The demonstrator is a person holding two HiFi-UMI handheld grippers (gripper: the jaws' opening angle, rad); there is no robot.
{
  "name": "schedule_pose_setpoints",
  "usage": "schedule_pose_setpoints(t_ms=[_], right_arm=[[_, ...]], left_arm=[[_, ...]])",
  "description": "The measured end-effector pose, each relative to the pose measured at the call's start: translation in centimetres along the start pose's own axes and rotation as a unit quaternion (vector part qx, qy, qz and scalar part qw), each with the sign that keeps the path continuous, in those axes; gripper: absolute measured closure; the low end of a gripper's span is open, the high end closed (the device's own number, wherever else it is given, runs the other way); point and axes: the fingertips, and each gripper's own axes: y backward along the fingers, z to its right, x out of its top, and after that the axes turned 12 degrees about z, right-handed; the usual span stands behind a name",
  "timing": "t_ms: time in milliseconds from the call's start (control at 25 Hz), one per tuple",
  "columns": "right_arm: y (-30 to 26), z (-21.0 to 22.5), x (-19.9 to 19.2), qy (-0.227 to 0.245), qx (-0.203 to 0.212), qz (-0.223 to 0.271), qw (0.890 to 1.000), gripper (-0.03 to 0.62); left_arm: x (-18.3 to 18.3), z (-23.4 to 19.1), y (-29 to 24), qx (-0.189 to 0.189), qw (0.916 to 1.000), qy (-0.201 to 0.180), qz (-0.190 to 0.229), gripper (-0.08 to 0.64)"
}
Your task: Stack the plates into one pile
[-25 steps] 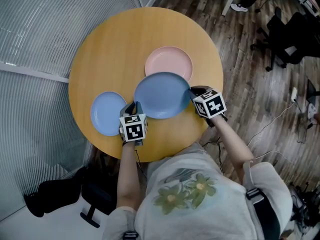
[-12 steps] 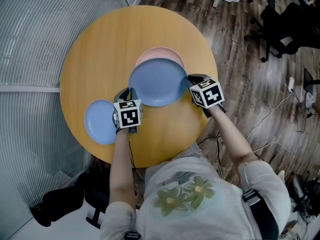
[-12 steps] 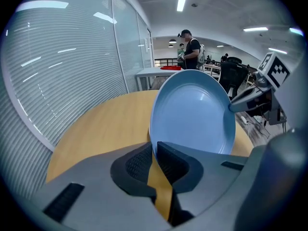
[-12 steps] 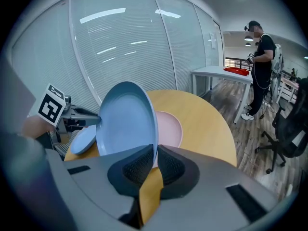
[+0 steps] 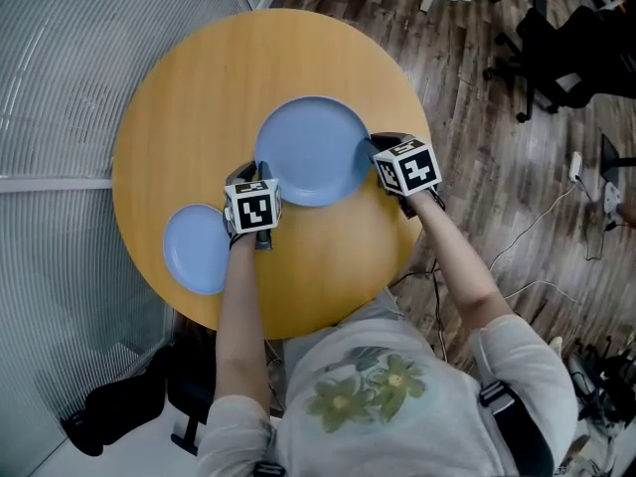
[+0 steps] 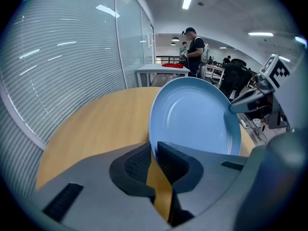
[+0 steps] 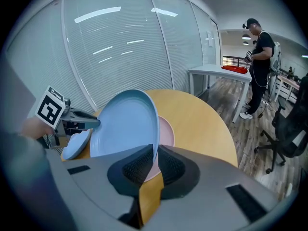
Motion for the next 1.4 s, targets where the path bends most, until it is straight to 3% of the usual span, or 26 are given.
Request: schedule_pose_setpoints(t_ms=[280, 600, 760, 1200, 1400], right_arm=[[-3.3, 2.2, 0.2, 0.006, -0.025, 0.016, 1.000, 0.535], [-6.2, 3.8, -1.2, -0.016, -0.034, 0.001, 0.999, 0.535], [-7.0, 4.5, -2.0, -0.011, -0.044, -0.009, 0.999, 0.535], [-8.1, 5.0, -2.7, 0.048, -0.068, 0.006, 0.997, 0.535], [-7.4, 3.4, -1.6, 0.061, -0.066, 0.035, 0.995, 0.534]], left_arm=[[0.7, -0.9, -3.5, 0.003, 1.0000, 0.003, 0.004, 0.512], [-0.5, -1.2, -6.9, -0.002, 0.9996, 0.023, -0.015, 0.511], [-1.1, -1.1, -8.3, -0.004, 0.9997, 0.015, -0.017, 0.511], [-3.0, -0.9, -9.8, -0.008, 0.9995, 0.031, -0.002, 0.509], [-2.5, -1.6, -8.4, -0.001, 0.9991, 0.040, 0.015, 0.466]])
